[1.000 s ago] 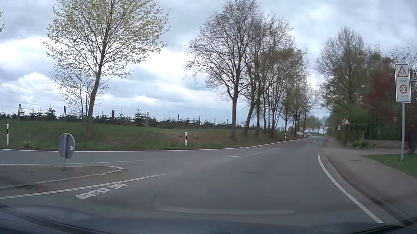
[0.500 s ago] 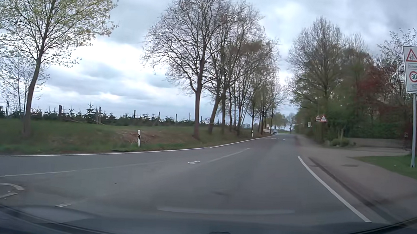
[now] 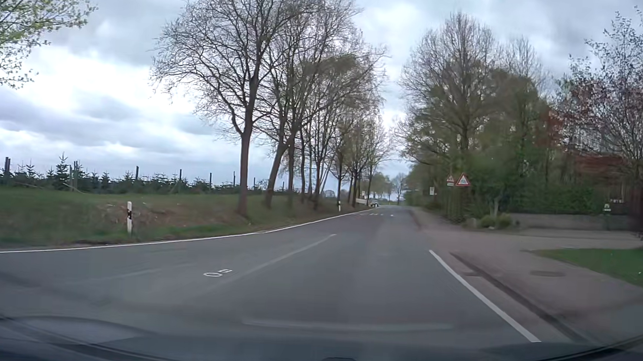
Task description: Follow the waypoints while adhering to traffic rules and regulations
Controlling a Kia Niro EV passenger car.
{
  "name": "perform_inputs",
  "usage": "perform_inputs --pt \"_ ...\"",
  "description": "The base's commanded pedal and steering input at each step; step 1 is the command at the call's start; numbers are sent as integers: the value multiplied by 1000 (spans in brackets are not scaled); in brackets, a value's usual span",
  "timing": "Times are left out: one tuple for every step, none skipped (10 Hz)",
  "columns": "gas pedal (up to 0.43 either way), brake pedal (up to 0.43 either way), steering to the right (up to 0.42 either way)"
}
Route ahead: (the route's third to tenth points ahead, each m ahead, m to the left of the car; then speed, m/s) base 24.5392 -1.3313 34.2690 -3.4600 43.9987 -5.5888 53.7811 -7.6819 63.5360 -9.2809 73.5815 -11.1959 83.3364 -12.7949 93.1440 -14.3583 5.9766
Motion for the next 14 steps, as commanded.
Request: perform_inputs --pt "0 0 143" --pt "0 0 125" --pt "0 0 108" --pt "0 0 86" --pt "0 0 66" --pt "0 0 52" --pt "0 0 41" --pt "0 0 34" --pt "0 0 32" --pt "0 0 34" --pt "28 0 37" --pt "28 0 44" --pt "39 0 50" --pt "47 0 51"
